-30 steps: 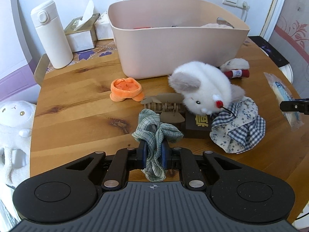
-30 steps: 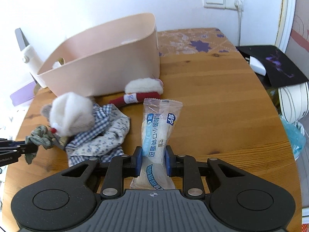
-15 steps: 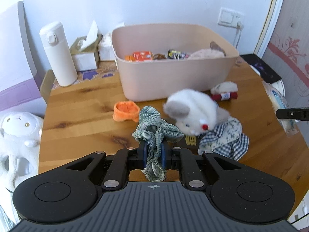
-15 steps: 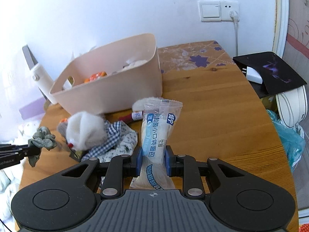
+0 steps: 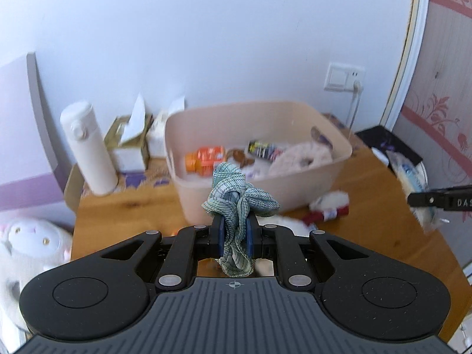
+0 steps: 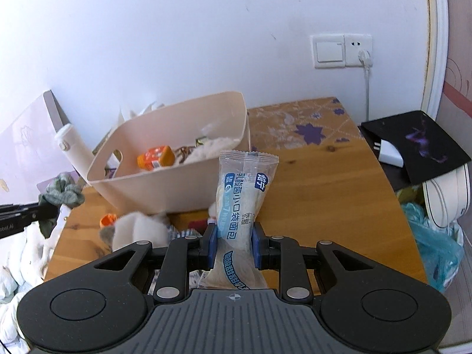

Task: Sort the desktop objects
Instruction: 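Lift the bread bag and scrunchie and carry both over the basket, then open both tools to drop the bread bag and scrunchie into the basket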

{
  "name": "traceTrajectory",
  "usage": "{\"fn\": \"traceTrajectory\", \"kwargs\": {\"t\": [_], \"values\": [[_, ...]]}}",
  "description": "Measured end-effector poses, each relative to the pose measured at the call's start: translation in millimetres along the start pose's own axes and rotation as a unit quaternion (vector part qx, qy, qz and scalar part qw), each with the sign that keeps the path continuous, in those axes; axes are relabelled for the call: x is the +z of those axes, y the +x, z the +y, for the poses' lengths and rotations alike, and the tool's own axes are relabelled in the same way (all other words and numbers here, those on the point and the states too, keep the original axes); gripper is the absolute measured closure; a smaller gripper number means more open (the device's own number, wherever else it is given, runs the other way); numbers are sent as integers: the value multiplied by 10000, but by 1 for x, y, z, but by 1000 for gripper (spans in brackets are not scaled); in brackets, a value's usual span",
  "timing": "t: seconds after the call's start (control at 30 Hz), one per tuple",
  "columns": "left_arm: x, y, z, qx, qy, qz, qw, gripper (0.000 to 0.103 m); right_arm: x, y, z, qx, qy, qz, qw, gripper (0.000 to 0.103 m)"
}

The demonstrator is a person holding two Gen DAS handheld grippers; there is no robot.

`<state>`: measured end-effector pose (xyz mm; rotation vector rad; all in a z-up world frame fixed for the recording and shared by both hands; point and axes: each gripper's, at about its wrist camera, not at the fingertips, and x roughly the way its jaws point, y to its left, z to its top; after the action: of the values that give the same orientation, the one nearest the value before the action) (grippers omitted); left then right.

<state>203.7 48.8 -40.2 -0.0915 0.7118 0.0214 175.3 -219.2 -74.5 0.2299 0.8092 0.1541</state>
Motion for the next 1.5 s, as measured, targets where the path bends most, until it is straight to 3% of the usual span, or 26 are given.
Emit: {"fn": "traceTrajectory", "kwargs": {"t": [0.4,0.87,1.17,1.5], "values": [[58,20,-7,46,255,-599,9979,89,52,20,17,200,-393,-285,9986,81],[84,73,-25,143,435,-518,9976,89,111,56,41,128,-1345,-509,9895,81],[87,126,-29,329,242,165,9990,89,115,94,53,109,-1740,-387,9839,81],[75,182,-26,371,13,1194,9922,89,109,138,59,35,-2002,53,9797,81]]}}
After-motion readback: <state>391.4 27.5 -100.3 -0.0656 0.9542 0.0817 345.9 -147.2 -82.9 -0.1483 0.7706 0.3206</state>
